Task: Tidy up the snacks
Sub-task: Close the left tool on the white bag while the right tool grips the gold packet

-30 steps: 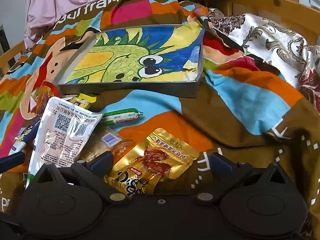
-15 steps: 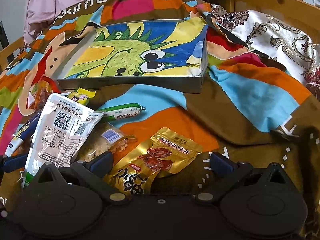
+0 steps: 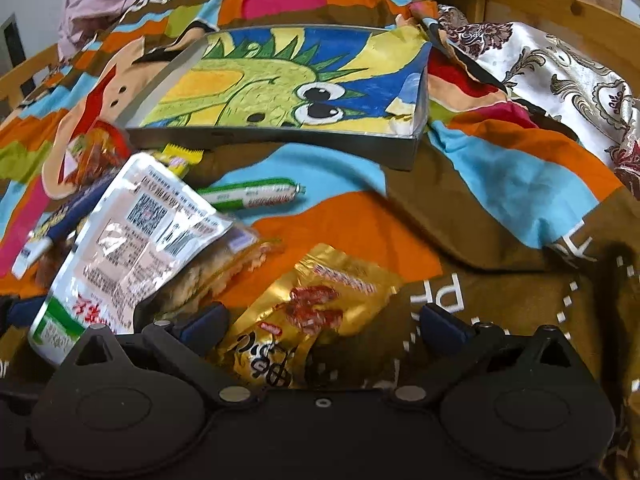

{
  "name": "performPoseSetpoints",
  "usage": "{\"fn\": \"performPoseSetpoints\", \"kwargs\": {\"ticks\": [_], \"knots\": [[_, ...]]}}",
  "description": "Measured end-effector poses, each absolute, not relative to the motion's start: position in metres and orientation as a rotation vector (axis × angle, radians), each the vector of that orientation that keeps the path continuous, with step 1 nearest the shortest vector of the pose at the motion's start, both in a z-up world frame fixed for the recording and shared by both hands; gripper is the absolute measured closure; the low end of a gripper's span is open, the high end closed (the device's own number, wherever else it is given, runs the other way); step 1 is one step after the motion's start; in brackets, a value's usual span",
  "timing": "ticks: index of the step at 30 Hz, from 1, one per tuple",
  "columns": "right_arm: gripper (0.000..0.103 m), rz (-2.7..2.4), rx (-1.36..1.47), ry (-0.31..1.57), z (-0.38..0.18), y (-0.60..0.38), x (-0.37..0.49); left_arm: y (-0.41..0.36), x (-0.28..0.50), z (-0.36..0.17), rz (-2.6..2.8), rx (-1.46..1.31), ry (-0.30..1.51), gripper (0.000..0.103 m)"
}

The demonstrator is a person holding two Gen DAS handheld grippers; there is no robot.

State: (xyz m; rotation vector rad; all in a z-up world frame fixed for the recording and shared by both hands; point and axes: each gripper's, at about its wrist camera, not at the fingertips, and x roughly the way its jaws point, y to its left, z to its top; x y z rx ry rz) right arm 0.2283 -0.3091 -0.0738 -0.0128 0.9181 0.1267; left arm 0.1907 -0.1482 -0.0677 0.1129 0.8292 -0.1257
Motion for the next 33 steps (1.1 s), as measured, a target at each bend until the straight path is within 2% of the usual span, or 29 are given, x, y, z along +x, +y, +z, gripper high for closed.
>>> {"fn": "performPoseSetpoints", "kwargs": {"ticks": [3, 13, 19, 24, 33], "knots": [[0.001, 0.13, -0.018, 0.927, -0.073, -0.31, 0.222, -0.149, 0.189, -0.067, -0.134, 0.115, 0.832, 0.014], [0.001, 0.117, -0.033, 0.939, -0.076, -0.308, 0.225, -0.155, 0.194, -0.067, -0.139, 0.182, 0.816, 0.004], [0.001, 0.122, -0.018, 0.941, -0.076, -0.31, 0.225, -0.164, 0.197, -0.07, -0.151, 0.243, 0.804, 0.004], [0.001, 0.125, -0.01, 0.943, -0.075, -0.311, 0.225, -0.161, 0.196, -0.069, -0.163, 0.218, 0.797, 0.016], [0.01, 0.119, 0.005, 0.93, -0.072, -0.316, 0.218, -0.16, 0.19, -0.066, -0.166, 0.226, 0.775, 0.022]]}}
